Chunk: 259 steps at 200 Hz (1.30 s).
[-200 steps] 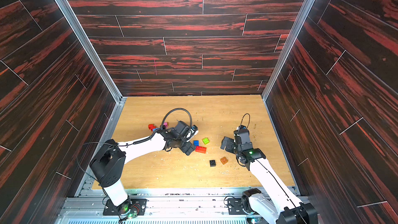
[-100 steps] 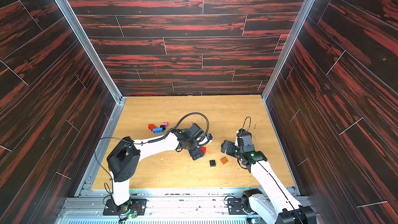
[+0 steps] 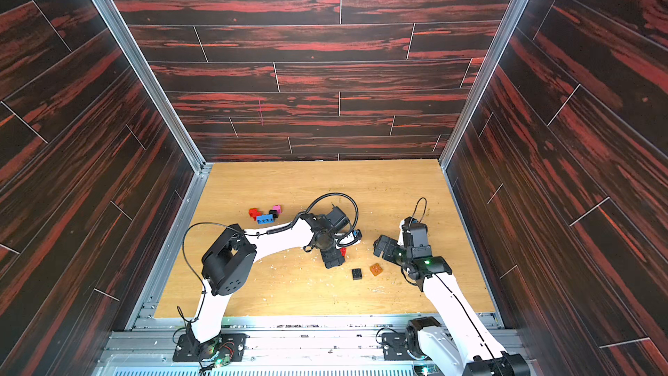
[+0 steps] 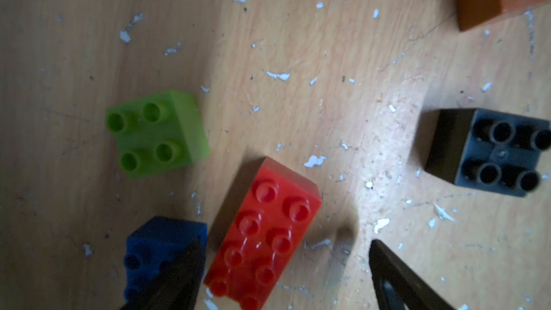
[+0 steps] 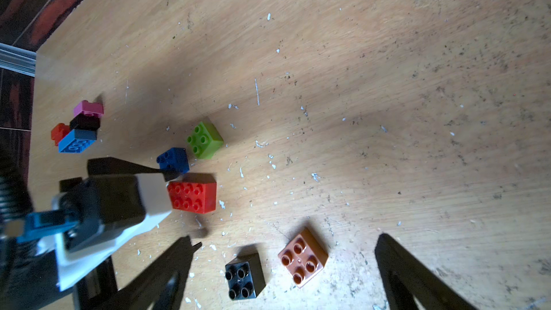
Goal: Assemble the letter v with lego
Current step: Pick up the lego brick from the center of the board, then place the lego brick at the center of the board.
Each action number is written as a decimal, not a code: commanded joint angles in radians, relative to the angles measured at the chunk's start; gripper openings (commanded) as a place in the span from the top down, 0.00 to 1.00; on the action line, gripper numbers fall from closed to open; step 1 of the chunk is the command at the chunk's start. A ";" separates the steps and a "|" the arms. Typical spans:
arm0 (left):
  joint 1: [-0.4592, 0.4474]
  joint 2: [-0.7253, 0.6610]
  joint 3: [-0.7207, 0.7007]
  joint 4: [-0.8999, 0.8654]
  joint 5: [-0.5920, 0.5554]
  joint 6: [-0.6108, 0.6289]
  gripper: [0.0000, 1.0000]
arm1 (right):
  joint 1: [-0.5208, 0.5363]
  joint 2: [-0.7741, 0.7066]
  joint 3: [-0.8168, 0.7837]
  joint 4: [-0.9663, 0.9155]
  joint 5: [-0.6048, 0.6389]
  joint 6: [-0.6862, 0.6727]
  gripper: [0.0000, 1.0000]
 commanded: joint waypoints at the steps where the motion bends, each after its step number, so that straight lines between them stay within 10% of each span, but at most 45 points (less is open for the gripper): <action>1: -0.003 0.009 0.036 -0.055 0.017 0.027 0.13 | -0.008 -0.007 -0.012 -0.009 -0.019 -0.003 0.01; 110: 0.004 0.006 -0.013 -0.039 -0.049 -0.029 0.58 | -0.010 0.020 -0.010 0.013 -0.062 -0.021 0.02; 259: 0.232 -0.253 -0.335 0.219 -0.193 -0.329 0.73 | 0.005 0.154 0.040 0.152 -0.311 -0.106 0.02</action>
